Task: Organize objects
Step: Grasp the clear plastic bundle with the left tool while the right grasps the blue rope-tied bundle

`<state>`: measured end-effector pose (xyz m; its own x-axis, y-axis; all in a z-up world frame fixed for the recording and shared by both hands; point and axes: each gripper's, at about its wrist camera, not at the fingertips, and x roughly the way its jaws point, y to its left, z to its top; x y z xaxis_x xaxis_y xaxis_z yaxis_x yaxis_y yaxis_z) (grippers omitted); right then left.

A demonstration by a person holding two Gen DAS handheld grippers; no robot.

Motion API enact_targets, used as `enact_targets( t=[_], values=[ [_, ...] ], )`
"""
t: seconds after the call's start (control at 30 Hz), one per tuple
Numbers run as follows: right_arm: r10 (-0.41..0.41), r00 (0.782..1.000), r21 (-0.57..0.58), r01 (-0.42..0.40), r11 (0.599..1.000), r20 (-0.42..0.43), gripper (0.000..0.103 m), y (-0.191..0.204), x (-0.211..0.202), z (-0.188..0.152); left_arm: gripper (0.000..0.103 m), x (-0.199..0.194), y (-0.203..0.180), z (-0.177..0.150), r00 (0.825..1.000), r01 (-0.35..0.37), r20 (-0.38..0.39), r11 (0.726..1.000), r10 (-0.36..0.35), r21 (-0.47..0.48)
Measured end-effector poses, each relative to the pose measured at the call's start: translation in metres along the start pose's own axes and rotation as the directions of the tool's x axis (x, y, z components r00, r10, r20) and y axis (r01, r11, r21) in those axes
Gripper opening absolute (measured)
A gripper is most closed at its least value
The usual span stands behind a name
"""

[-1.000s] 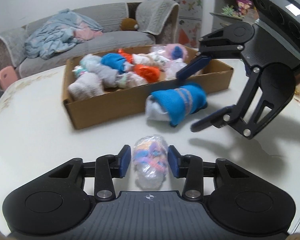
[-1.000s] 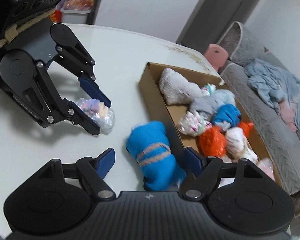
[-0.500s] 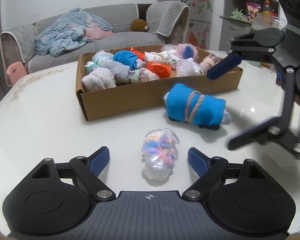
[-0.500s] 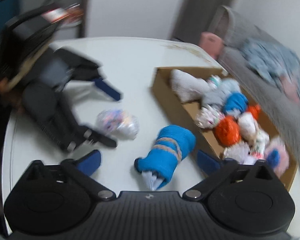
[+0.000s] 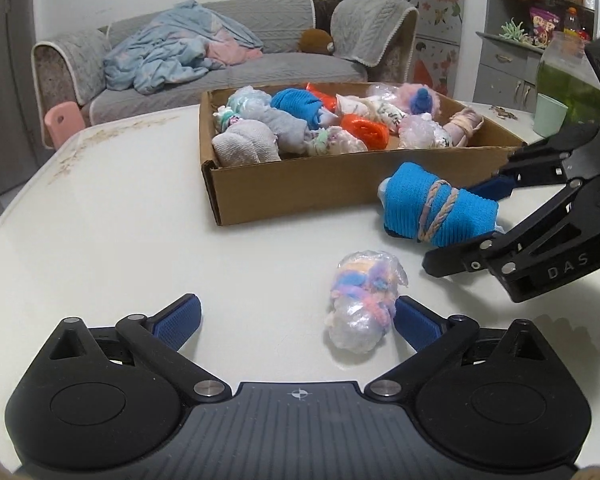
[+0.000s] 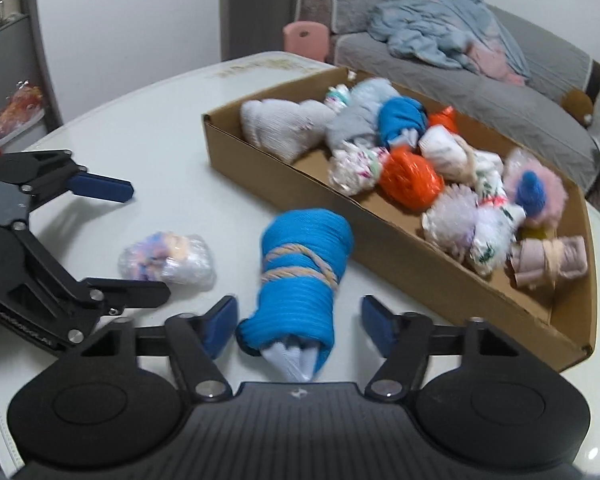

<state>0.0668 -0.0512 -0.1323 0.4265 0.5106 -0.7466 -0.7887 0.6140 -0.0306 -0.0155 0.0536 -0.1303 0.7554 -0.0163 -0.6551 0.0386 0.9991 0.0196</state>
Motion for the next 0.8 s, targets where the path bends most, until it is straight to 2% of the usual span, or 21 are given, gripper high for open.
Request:
enact_targets(
  t=[0.07, 0.1, 0.13, 0.23, 0.43, 0.53, 0.6, 0.63, 0.67, 0.7, 0.73, 0.8],
  values=[
    [0.028, 1.000, 0.053, -0.028, 0.998, 0.006, 0.066, -0.006, 0.003, -0.001, 0.103, 0.002, -0.002, 0.001, 1.000, -0.002, -0.002, 1.000, 0.002, -0.004],
    [0.032, 0.999, 0.058, -0.033, 0.998, 0.009, 0.074, -0.005, 0.003, -0.001, 0.103, 0.003, -0.003, 0.002, 1.000, -0.001, -0.003, 1.000, 0.001, -0.004],
    [0.040, 0.999, 0.056, -0.040, 0.998, 0.008, 0.077, -0.004, 0.004, -0.002, 0.103, 0.004, -0.004, 0.003, 1.000, 0.003, -0.004, 1.000, -0.003, -0.002],
    [0.022, 1.000, 0.061, -0.023, 0.998, 0.017, 0.082, -0.004, 0.005, -0.004, 0.103, 0.005, -0.005, 0.003, 1.000, 0.004, -0.003, 1.000, -0.004, -0.001],
    [0.026, 0.999, 0.062, -0.029, 0.998, 0.040, 0.086, -0.007, 0.005, -0.007, 0.101, 0.005, -0.009, 0.004, 1.000, 0.031, -0.004, 0.999, -0.031, 0.023],
    [0.030, 0.998, 0.051, -0.032, 0.998, 0.049, 0.094, -0.009, 0.006, -0.008, 0.092, 0.002, -0.013, 0.003, 0.998, 0.060, 0.013, 0.997, -0.060, 0.044],
    [0.024, 0.998, 0.054, -0.027, 0.998, 0.054, 0.096, -0.010, 0.008, -0.009, 0.081, 0.000, -0.015, 0.003, 0.997, 0.077, 0.021, 0.996, -0.078, 0.054],
    [0.022, 0.998, 0.052, -0.025, 0.998, 0.058, 0.094, -0.009, 0.008, -0.009, 0.076, -0.002, -0.016, 0.002, 0.996, 0.085, 0.027, 0.995, -0.087, 0.059],
    [0.019, 0.998, 0.052, -0.022, 0.998, 0.062, 0.091, -0.008, 0.007, -0.010, 0.061, -0.003, -0.018, 0.003, 0.995, 0.090, 0.032, 0.994, -0.092, 0.062],
    [0.019, 0.997, 0.048, -0.023, 0.999, 0.069, 0.077, -0.007, 0.005, -0.010, 0.041, -0.004, -0.020, 0.003, 0.995, 0.093, 0.035, 0.994, -0.095, 0.064],
    [0.023, 0.997, 0.050, -0.027, 0.998, 0.077, 0.050, -0.005, 0.002, -0.010, 0.038, -0.005, -0.020, 0.004, 0.995, 0.096, 0.033, 0.993, -0.098, 0.062],
    [0.054, 0.995, 0.079, -0.060, 0.995, 0.080, 0.034, -0.007, -0.004, -0.008, 0.037, -0.004, -0.021, 0.006, 0.995, 0.098, 0.024, 0.993, -0.100, 0.061]
  ],
)
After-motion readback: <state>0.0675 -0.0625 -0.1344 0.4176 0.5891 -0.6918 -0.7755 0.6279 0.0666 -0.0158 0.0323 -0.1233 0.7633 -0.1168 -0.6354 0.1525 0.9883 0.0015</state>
